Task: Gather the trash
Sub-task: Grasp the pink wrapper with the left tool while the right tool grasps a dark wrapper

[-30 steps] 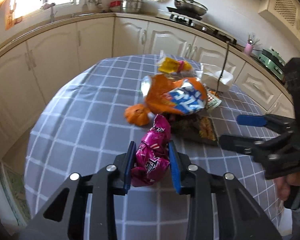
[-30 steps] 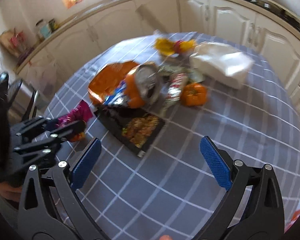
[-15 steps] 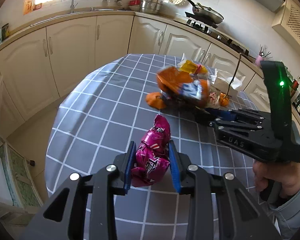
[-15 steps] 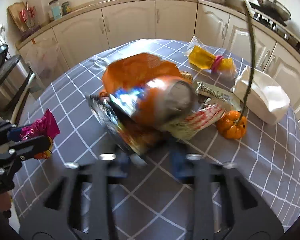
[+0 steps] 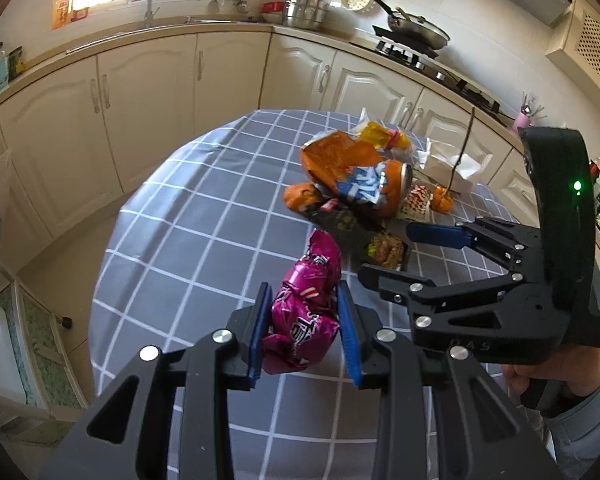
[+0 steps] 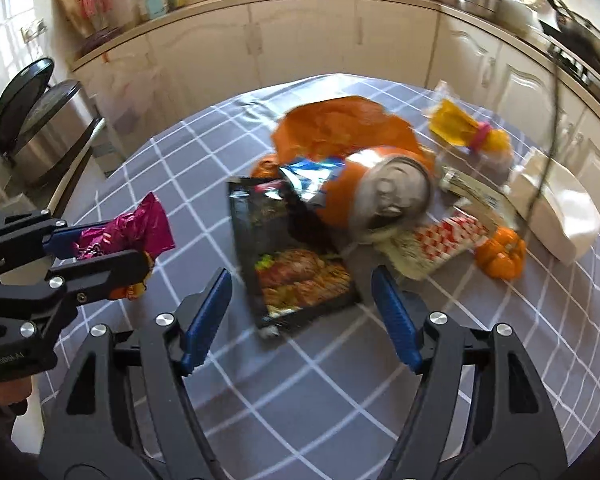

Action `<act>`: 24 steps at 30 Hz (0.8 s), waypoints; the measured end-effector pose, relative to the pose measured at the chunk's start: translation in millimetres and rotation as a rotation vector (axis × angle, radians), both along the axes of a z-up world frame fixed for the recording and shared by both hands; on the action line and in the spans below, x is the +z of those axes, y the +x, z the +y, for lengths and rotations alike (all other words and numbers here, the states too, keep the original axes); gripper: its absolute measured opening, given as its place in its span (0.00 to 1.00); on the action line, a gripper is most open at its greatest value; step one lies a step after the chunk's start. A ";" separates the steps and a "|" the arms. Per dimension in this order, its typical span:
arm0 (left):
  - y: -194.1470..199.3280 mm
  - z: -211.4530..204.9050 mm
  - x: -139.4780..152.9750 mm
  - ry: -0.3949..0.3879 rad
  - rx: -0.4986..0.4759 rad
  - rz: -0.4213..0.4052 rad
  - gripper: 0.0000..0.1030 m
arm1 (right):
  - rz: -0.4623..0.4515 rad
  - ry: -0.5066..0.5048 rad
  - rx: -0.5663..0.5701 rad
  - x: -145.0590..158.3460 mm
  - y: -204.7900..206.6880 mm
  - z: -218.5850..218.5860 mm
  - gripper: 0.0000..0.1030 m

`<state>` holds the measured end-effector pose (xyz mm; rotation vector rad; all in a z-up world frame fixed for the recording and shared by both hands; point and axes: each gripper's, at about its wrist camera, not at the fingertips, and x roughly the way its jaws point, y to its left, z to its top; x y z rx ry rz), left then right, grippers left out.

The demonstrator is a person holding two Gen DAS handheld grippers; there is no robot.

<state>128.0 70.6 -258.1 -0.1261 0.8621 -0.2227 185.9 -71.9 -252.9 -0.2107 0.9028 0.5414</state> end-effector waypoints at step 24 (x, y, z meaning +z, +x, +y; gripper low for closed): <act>-10.4 -34.6 21.0 -0.002 -0.025 -0.022 0.30 | 0.076 0.214 -0.082 18.4 -27.1 -66.2 0.05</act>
